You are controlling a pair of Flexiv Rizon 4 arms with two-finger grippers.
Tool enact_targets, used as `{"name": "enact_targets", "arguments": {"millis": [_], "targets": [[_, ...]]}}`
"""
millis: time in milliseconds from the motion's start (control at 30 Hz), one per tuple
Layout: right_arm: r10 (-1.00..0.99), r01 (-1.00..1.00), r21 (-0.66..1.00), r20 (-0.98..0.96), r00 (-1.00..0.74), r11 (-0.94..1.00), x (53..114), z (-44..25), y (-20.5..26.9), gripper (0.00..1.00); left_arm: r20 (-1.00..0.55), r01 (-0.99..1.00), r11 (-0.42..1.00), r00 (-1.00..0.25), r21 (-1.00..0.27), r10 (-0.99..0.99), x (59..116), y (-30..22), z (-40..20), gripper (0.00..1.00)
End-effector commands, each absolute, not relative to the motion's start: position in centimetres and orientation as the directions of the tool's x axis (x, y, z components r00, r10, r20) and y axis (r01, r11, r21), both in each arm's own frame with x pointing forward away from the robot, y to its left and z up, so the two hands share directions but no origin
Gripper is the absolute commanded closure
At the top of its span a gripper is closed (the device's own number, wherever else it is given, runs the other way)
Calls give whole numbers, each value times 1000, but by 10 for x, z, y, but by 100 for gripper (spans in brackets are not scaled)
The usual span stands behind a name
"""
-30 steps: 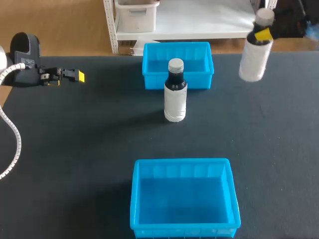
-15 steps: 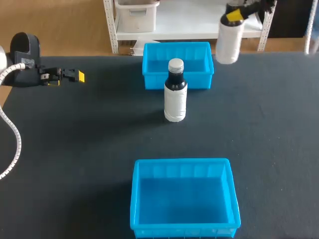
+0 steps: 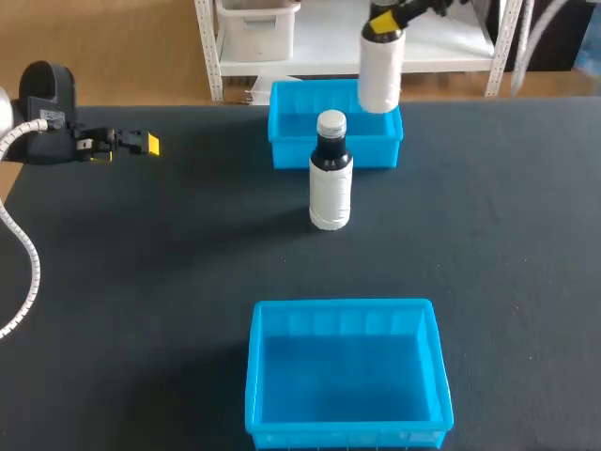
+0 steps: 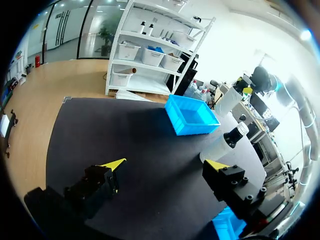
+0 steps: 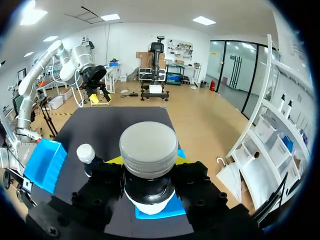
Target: Pick up the bottle, and place it in the far bin if it is heavy, or in the near bin if it is light.
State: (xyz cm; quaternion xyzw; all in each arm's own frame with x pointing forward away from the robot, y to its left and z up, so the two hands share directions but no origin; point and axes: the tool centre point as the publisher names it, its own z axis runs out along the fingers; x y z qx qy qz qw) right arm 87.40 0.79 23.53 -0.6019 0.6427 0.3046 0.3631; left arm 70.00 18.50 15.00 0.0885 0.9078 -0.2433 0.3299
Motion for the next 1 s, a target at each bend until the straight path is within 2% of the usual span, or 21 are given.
{"name": "enact_targets", "arguments": {"millis": [33,1000], "targets": [[-563,-1000,-1,-827,-8,15,900,233,31,100,-642,321,866,-767,-383,0,700,185,150,0],[-535,-993,64,-845,-3,-96,935,183,111,100,-642,321,866,-767,-383,0,700,185,150,0]]}}
